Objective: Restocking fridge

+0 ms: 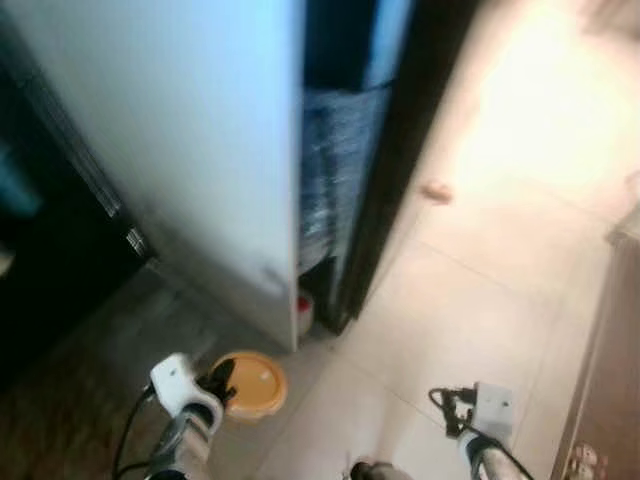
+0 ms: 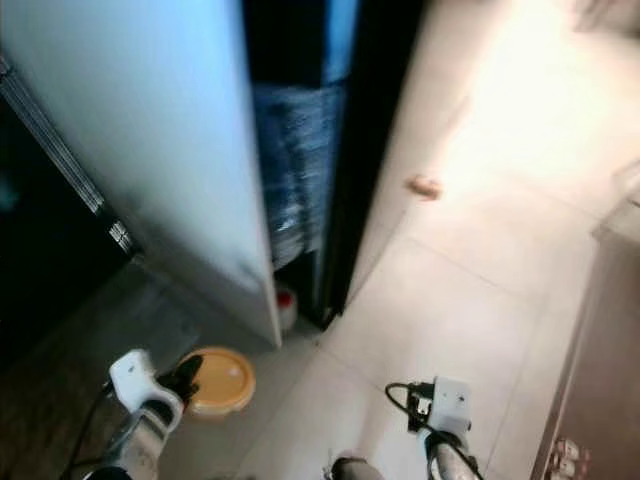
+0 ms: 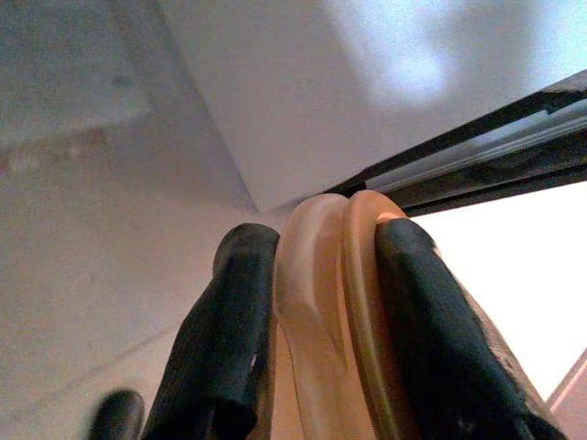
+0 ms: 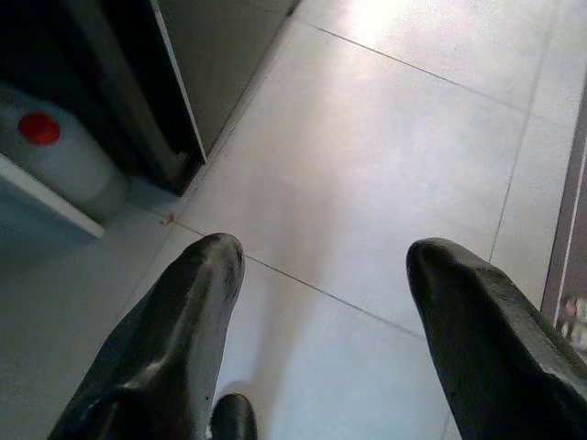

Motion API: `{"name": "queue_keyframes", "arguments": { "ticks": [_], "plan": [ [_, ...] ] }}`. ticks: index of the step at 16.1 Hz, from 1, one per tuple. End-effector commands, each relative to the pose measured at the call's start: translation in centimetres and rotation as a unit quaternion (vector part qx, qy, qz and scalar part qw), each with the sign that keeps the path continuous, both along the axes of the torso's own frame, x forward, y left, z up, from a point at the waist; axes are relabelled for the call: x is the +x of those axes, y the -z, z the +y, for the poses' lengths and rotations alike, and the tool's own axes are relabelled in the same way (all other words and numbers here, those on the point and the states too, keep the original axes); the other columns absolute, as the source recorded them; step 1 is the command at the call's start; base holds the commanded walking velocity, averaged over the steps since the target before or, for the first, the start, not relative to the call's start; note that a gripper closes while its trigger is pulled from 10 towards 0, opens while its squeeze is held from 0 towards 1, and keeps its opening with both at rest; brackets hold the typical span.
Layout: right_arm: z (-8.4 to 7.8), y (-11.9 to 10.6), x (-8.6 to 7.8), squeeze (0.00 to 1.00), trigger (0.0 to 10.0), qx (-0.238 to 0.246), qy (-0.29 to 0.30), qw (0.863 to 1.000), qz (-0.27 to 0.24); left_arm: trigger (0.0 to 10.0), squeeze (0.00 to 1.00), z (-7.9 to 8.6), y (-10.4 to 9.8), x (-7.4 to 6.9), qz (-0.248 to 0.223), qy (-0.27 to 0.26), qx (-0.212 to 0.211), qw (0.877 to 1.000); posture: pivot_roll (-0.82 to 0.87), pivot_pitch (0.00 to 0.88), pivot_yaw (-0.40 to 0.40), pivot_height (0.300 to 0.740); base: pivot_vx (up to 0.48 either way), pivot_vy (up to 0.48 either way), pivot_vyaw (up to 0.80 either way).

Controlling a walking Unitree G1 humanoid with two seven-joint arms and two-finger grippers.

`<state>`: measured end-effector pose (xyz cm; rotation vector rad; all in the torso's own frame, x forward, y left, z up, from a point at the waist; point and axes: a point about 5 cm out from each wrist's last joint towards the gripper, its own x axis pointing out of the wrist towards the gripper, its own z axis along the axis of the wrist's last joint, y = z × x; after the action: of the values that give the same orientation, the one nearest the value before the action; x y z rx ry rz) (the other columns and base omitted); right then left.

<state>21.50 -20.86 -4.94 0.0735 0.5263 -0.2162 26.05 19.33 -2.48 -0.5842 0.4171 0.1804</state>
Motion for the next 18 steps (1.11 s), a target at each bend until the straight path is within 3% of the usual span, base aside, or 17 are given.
{"name": "queue_keyframes", "arguments": {
  "ticks": [1, 4, 9, 18],
  "plan": [
    [-0.4, 0.5, -0.9, 0.00, 10.0, -0.003, 0.008, 1.000, 0.014, 10.0, 0.00, -0.5, 0.6, -0.5, 0.015, 0.009, -0.004, 1.000, -0.09, 0.198, 0.023, 0.740, 0.000, 0.000, -0.80],
    [-0.3, 0.4, -0.9, 0.00, 10.0, -0.005, 0.008, 1.000, 0.011, 10.0, 0.00, -0.5, 0.6, -0.5, 0.016, 0.009, -0.003, 1.000, -0.09, 0.200, 0.024, 0.740, 0.000, 0.000, -0.80],
    [0.4, -0.4, 0.1, 0.00, 10.0, -0.008, 0.003, 1.000, -0.021, 10.0, 0.00, -0.5, 0.6, -0.5, 0.018, 0.010, 0.001, 1.000, -0.09, 0.204, 0.026, 0.740, 0.000, 0.000, 0.00],
    [0.4, -0.6, 0.3, 0.00, 10.0, -0.009, 0.000, 1.000, -0.027, 10.0, 0.00, -0.4, 0.6, -0.5, 0.020, 0.008, 0.001, 1.000, -0.08, 0.202, 0.027, 0.740, 0.000, 0.000, 0.00]
  ]
}}
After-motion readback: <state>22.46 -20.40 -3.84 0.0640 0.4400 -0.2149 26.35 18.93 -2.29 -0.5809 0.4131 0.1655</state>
